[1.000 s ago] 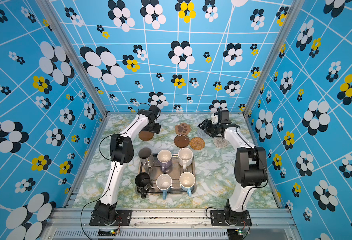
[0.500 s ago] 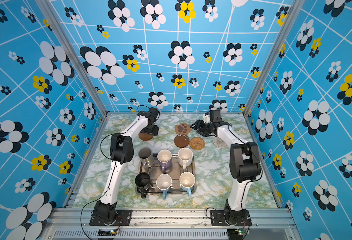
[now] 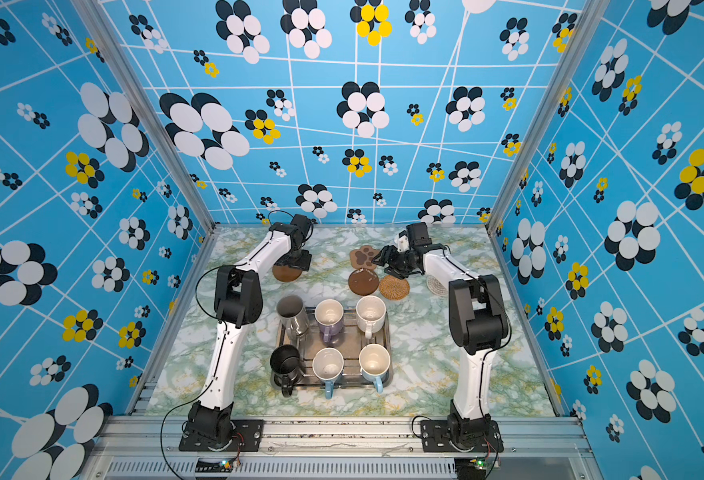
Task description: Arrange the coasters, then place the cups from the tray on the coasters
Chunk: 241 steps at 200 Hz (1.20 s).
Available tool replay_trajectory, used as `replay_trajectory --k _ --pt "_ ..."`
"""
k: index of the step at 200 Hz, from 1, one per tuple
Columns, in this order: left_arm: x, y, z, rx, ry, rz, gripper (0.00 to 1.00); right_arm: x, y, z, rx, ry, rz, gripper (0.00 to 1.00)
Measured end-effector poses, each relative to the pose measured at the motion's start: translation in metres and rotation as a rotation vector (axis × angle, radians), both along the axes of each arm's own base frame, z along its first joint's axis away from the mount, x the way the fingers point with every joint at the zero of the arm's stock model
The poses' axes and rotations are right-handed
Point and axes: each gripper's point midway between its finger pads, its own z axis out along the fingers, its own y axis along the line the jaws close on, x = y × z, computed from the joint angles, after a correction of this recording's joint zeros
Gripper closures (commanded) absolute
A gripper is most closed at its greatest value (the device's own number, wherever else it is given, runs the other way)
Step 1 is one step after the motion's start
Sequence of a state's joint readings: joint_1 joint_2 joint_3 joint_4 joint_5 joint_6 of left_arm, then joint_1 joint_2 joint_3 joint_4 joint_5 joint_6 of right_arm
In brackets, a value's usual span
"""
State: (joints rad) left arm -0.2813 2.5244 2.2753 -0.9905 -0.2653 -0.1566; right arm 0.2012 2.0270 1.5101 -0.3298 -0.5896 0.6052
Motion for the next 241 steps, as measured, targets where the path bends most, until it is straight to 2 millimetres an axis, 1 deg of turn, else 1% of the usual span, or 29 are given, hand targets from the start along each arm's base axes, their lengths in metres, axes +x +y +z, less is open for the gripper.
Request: replay_trajectory --k 23,53,77,91,108,131,142,161,175,190,206,241 --pt "0.0 0.001 0.001 0.001 -0.003 0.001 0.16 0.002 0.002 -0.009 -0.014 0.014 0.018 0.42" --pt "0.0 0.0 0.003 0.005 -0.006 -0.004 0.16 0.003 0.005 -0.019 -0.038 0.05 0.046 0.47" --pt "0.001 -0.003 0.012 0.005 -0.023 -0.015 0.16 0.011 0.006 -0.023 -0.058 0.051 0.074 0.5" --pt "0.002 -0.008 0.025 -0.006 -0.046 -0.023 0.16 0.013 0.007 -0.026 -0.066 0.057 0.087 0.52" --pt "0.002 -0.018 0.047 -0.034 -0.085 -0.041 0.16 0.013 0.009 -0.034 -0.075 0.076 0.099 0.52" --pt "0.002 -0.039 0.083 -0.087 -0.154 -0.076 0.16 0.007 0.013 -0.048 -0.091 0.114 0.126 0.53" --pt "0.001 -0.049 0.099 -0.119 -0.186 -0.095 0.16 0.004 0.014 -0.053 -0.097 0.126 0.138 0.5" --pt "-0.004 -0.066 0.116 -0.177 -0.214 -0.127 0.16 -0.003 0.016 -0.061 -0.113 0.149 0.16 0.49" --pt "-0.01 -0.077 0.12 -0.218 -0.215 -0.141 0.16 -0.005 0.016 -0.061 -0.122 0.149 0.17 0.49" --pt "-0.015 -0.084 0.119 -0.249 -0.203 -0.152 0.16 -0.005 0.016 -0.061 -0.128 0.144 0.179 0.49" --pt "-0.02 -0.091 0.114 -0.277 -0.19 -0.162 0.16 -0.006 0.016 -0.061 -0.13 0.143 0.183 0.5" --pt "-0.029 -0.102 0.1 -0.313 -0.153 -0.166 0.16 -0.006 0.018 -0.062 -0.131 0.147 0.188 0.54"
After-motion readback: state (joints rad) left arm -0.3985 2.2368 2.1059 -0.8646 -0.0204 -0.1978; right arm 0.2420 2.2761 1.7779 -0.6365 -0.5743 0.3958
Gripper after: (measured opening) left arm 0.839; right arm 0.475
